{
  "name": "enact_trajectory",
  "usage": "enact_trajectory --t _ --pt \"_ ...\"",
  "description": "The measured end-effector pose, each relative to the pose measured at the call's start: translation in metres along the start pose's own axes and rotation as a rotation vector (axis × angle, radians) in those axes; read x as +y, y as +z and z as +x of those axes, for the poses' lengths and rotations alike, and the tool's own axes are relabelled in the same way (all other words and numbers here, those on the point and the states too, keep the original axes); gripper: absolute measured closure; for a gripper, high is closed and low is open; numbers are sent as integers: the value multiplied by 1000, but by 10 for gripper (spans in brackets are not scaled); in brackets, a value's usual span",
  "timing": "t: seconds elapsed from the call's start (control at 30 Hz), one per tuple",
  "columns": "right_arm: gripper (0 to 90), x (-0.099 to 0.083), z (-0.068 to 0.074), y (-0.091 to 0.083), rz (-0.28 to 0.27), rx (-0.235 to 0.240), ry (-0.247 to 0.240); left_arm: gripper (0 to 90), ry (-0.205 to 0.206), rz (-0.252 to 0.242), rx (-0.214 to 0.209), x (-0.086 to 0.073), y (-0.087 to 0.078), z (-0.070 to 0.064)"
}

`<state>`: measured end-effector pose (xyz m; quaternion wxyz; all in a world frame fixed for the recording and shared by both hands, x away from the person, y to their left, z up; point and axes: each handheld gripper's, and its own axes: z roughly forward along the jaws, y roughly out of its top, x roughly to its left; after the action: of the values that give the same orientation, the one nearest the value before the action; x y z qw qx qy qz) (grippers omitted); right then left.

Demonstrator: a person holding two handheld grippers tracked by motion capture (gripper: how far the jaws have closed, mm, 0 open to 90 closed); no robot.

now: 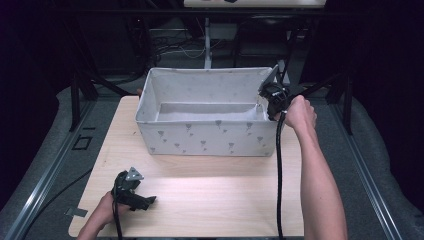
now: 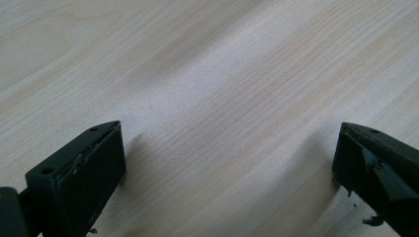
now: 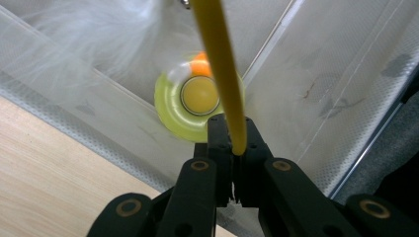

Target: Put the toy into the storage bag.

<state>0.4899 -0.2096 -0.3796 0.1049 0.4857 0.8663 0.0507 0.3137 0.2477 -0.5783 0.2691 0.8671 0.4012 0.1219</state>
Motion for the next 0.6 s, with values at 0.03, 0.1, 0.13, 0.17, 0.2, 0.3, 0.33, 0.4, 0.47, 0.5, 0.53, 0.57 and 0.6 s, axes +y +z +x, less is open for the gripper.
enact_trajectory --t 0.03,0.1,0.13,0.17,0.2,0.3,0.33,0.4,0.47,0.5,0.53,0.57,0.6 --pt "877 0 0 1 1 3 2 0 0 0 0 0 0 0" --pt "876 0 0 1 3 3 5 0 0 0 0 0 0 0" --pt "876 0 0 1 5 3 5 0 0 0 0 0 0 0" --pt "876 0 -1 2 4 5 1 0 0 0 0 0 0 0" --pt "875 0 -1 2 12 7 7 0 0 0 0 0 0 0" --pt "874 -1 -3 3 29 16 25 0 0 0 0 0 0 0" --pt "872 -1 -4 4 18 18 34 0 0 0 0 0 0 0" --pt "873 -2 -5 5 14 14 44 0 1 0 0 0 0 0" --pt "873 -3 -6 3 18 15 50 0 1 0 -1 0 0 0" --pt "874 -3 -7 3 27 18 44 0 1 0 -1 0 0 0" --pt "873 -4 -7 3 29 20 48 0 1 0 -1 0 0 0" --pt "873 -4 -7 2 26 19 51 0 1 -1 0 0 0 0" --pt "871 -5 -8 2 22 23 49 0 1 -1 0 0 0 0"
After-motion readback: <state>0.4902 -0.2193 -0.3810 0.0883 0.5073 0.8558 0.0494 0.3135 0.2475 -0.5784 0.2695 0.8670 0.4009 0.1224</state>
